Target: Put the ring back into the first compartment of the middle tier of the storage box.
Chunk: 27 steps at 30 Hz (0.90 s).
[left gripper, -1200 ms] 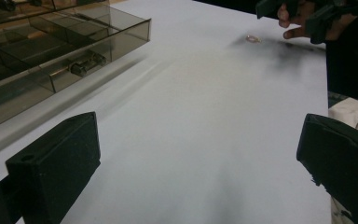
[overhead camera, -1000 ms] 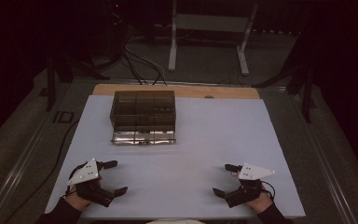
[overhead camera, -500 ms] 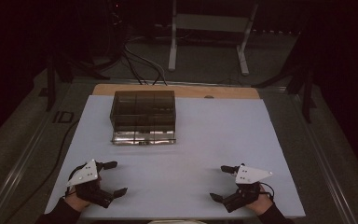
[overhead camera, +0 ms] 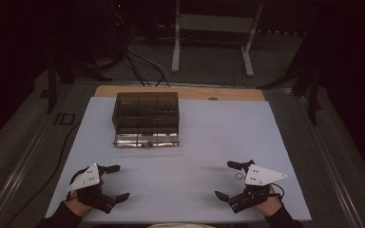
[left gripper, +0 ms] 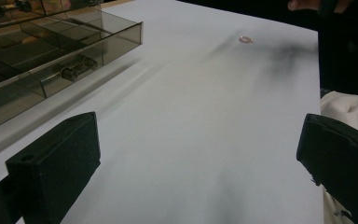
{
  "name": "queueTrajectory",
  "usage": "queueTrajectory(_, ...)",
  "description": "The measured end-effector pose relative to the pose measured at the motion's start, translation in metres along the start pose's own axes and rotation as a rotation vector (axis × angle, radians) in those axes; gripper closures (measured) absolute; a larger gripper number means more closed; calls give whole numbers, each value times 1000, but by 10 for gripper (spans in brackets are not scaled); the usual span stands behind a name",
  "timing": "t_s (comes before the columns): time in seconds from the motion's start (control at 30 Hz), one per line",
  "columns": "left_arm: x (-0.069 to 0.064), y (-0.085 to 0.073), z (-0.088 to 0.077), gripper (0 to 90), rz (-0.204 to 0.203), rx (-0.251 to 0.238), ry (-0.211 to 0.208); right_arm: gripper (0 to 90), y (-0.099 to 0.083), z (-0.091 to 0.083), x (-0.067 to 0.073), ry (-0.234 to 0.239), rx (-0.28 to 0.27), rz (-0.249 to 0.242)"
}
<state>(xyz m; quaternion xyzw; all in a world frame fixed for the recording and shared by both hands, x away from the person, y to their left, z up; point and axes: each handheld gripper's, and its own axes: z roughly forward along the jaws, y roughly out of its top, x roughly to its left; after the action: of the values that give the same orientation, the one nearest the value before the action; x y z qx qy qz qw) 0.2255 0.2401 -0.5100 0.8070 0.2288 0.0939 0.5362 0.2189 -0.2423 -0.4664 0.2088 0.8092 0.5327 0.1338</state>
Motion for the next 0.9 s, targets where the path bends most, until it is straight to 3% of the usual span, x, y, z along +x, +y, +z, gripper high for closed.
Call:
queueTrajectory(0.43,0,2,-1,10,4,-11,-16,0,21,-10,-4,-60,-45,-24)
queueTrajectory(0.67,0,1,0,10,5,1,-16,0,29,-13,-11,-107,-81,-6)
queueTrajectory(0.9,0,0,0,9,-5,-4,-13,0,34,-14,-20,-160,-76,10)
